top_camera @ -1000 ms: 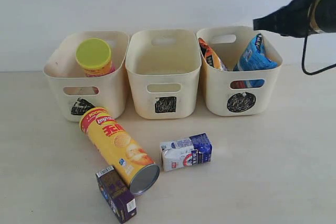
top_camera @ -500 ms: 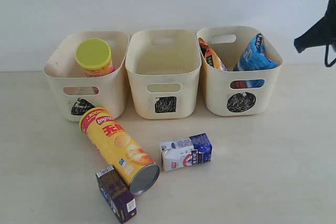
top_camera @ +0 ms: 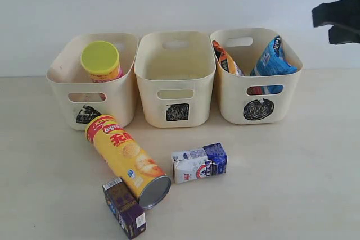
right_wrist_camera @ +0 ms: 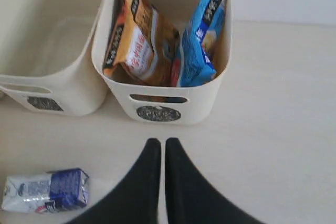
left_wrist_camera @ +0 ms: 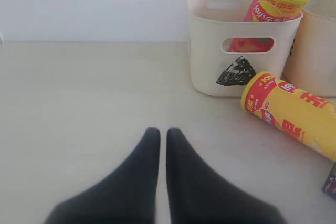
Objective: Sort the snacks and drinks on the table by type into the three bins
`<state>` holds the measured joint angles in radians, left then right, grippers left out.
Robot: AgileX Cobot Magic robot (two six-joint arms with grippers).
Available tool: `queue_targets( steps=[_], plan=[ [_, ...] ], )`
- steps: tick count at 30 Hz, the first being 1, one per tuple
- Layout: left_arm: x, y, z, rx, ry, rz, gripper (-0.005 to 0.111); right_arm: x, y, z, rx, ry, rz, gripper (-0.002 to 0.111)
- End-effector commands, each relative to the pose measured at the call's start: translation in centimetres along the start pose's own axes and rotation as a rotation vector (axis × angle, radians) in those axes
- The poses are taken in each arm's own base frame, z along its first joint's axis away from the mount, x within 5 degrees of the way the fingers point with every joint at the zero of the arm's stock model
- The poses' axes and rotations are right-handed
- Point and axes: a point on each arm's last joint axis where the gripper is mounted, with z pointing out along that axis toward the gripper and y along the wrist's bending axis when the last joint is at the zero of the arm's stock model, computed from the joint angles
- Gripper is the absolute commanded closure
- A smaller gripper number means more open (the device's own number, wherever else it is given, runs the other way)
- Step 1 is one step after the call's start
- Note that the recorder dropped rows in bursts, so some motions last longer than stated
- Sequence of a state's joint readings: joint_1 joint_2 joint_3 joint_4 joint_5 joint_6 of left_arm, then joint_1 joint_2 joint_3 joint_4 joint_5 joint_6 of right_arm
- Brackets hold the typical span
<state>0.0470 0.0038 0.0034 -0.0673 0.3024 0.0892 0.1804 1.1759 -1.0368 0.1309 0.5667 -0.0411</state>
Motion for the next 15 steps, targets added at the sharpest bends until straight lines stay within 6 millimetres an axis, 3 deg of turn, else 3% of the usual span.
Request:
queue_targets(
  steps=[1, 6, 11, 15],
  plan=[
    [-0.3, 0.0, -0.1, -0.003, -0.022, -0.013, 0.103, 3.3, -0.1, -4.3, -0.002, -0.241, 0.025, 0.108],
    [-0.3, 0.0, -0.1, -0.003, -0.022, -0.013, 0.103, 9.3, -0.2, -8.1, -0.057, -0.426, 0.16, 0.108],
    [-0.3, 0.0, -0.1, -0.003, -0.022, -0.013, 0.103, 15.4, -0.7, -8.9, -0.068, -0.518, 0.203, 0.108],
    [-0.3, 0.0, -0.1, -0.003, -0.022, -0.013, 0.103, 20.3, -1.3, -7.9, -0.057, -0.571, 0.199, 0.108]
  ],
)
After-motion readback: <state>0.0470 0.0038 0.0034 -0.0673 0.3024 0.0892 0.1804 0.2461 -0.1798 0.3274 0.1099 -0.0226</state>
